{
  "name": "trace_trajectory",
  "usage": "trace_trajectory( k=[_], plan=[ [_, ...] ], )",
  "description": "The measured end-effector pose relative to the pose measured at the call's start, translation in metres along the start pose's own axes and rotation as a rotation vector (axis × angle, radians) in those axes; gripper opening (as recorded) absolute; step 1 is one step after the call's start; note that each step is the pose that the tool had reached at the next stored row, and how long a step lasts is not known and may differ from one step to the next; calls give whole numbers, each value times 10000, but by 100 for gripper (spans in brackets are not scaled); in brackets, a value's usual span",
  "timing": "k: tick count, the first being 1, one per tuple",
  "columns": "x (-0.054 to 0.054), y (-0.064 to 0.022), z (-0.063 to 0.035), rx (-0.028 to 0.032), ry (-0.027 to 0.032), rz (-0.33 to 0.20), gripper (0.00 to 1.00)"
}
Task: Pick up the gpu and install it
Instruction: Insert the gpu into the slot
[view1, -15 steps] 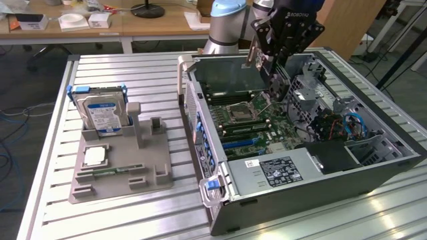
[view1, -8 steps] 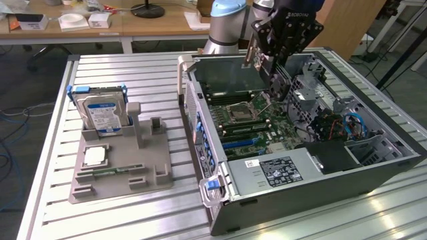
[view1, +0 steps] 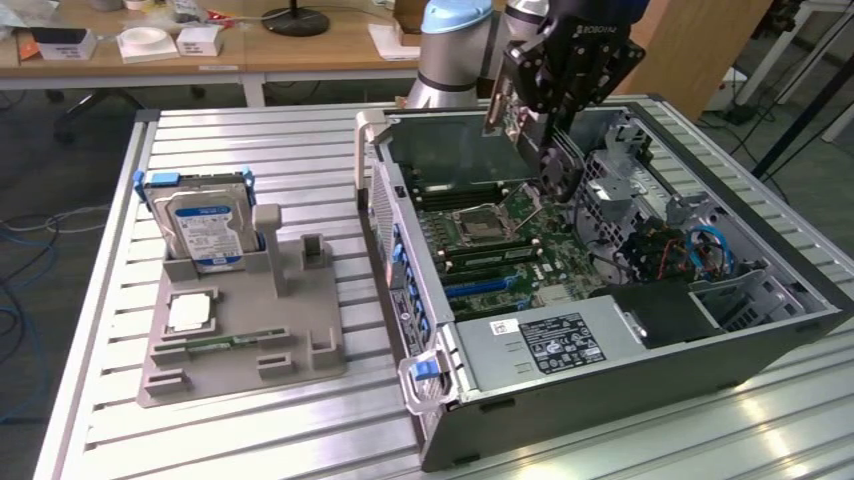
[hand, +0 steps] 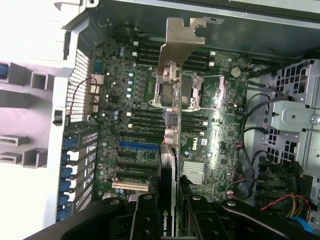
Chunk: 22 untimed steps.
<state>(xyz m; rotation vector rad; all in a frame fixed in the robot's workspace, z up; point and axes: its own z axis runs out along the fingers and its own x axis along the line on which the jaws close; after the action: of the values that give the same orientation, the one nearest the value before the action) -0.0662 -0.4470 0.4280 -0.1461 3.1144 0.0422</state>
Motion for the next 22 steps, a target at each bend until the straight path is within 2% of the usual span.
trace_trajectory(
  k=[22],
  plan=[
    [0,0,1,-43,45,-1738,26]
  ],
)
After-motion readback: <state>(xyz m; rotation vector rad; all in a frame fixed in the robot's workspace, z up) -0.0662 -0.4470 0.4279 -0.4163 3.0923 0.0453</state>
